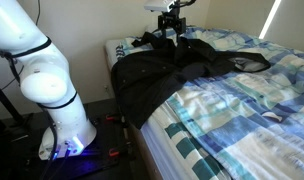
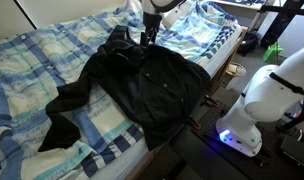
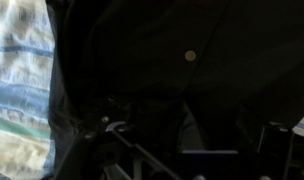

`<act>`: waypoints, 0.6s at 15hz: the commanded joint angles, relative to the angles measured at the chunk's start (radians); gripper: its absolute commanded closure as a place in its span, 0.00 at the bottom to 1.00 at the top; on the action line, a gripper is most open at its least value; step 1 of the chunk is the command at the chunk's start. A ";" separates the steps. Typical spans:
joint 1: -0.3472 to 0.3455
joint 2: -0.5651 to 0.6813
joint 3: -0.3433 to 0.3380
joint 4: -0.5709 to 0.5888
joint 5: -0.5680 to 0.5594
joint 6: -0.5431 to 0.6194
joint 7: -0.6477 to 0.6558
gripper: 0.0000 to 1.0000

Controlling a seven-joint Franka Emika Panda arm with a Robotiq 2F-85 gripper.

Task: Bring the left sleeve to the middle of the shirt

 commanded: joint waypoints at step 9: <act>0.019 0.105 0.025 0.132 0.005 -0.012 -0.124 0.00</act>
